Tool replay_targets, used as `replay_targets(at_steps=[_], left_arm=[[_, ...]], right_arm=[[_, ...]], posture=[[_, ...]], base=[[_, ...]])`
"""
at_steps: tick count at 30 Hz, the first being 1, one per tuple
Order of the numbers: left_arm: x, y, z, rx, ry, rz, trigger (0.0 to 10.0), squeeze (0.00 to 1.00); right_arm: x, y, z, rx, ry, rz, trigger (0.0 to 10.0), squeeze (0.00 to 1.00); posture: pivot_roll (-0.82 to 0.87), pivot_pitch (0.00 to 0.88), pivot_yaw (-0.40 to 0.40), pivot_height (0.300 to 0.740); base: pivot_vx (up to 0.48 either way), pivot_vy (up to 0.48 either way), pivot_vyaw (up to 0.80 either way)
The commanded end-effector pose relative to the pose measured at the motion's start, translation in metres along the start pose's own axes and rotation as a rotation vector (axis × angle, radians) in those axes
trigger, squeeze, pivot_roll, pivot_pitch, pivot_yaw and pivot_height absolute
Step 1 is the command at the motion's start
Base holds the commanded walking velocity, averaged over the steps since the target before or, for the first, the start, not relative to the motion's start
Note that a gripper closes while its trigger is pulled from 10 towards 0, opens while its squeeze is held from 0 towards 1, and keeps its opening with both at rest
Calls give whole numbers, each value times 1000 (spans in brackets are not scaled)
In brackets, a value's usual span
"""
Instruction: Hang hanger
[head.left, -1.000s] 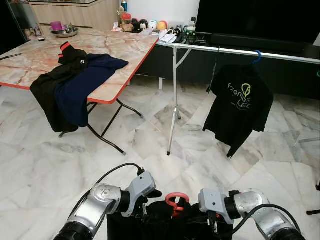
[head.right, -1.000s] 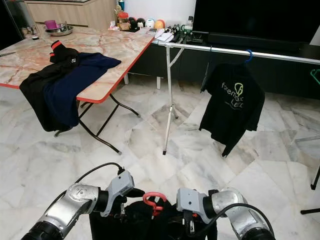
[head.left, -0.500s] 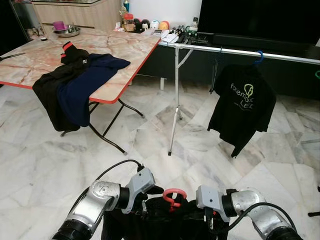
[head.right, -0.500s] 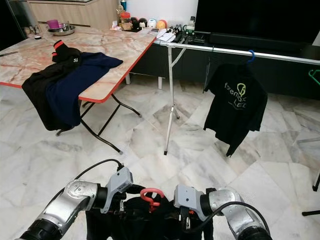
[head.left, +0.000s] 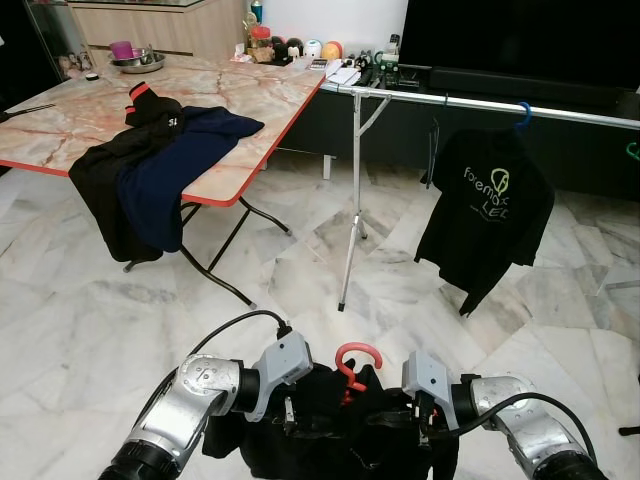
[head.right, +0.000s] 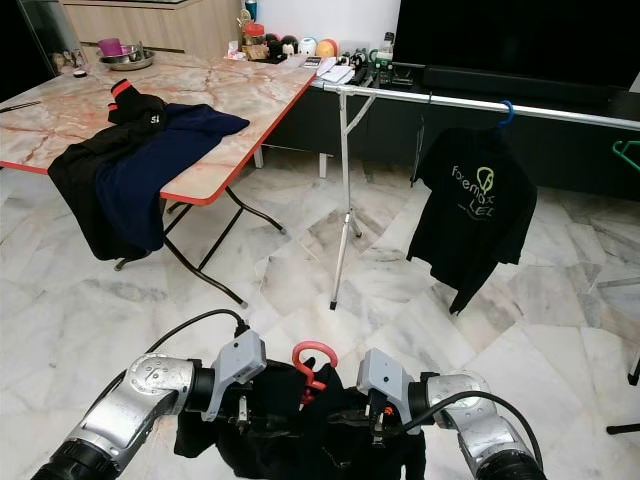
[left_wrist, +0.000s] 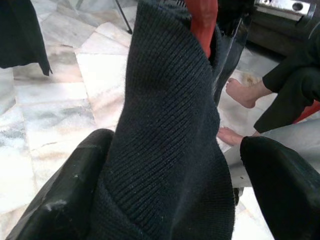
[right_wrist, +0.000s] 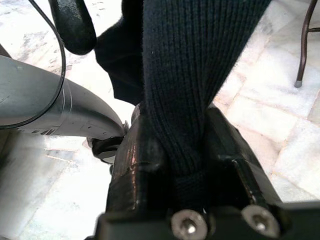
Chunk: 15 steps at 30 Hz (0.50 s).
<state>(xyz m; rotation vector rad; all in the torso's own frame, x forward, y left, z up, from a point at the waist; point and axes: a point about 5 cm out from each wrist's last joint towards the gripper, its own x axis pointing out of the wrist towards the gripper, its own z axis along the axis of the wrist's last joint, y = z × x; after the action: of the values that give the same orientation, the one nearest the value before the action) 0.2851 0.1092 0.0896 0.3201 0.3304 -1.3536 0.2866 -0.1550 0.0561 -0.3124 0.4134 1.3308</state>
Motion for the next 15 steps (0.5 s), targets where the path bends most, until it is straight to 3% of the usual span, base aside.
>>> replay_targets(at_steps=[1, 7, 9, 10, 11, 12, 13, 15], left_arm=[[2, -4, -10, -16, 58, -20, 10000, 0], [5, -2, -11, -26, 59, -3, 10000, 0], [6, -1, -11, -40, 51, 0, 7569, 0], [6, -1, -11, -46, 49, 2, 7569, 0], [7, -1, -11, -48, 49, 2, 3647, 0], [7, -1, -11, -48, 50, 2, 3647, 0], [7, -1, -11, -51, 50, 5, 0, 0], [7, -1, -11, -54, 50, 9, 0, 0]], right_arm=[[-4, -10, 27, -62, -129, -34, 0, 0], [-2, -6, 28, -72, -124, 17, 0, 0], [-2, -4, 27, -83, -106, 39, 0, 0], [-2, -3, 27, -87, -99, 46, 0, 0], [-2, -3, 27, -86, -100, 45, 0, 0], [-2, -3, 27, -85, -100, 44, 0, 0], [-2, -3, 26, -85, -98, 44, 0, 0], [-1, -3, 26, -84, -95, 46, 0, 0]], posture=[[65, 74, -50, 740], [64, 73, -49, 740], [61, 72, -50, 740], [61, 71, -50, 740], [62, 71, -51, 740], [62, 71, -51, 740], [63, 72, -51, 740], [63, 72, -52, 740]], base=[[0, 0, 0], [0, 0, 0], [0, 0, 0], [0, 0, 0], [0, 0, 0], [0, 0, 0], [0, 0, 0], [0, 0, 0]])
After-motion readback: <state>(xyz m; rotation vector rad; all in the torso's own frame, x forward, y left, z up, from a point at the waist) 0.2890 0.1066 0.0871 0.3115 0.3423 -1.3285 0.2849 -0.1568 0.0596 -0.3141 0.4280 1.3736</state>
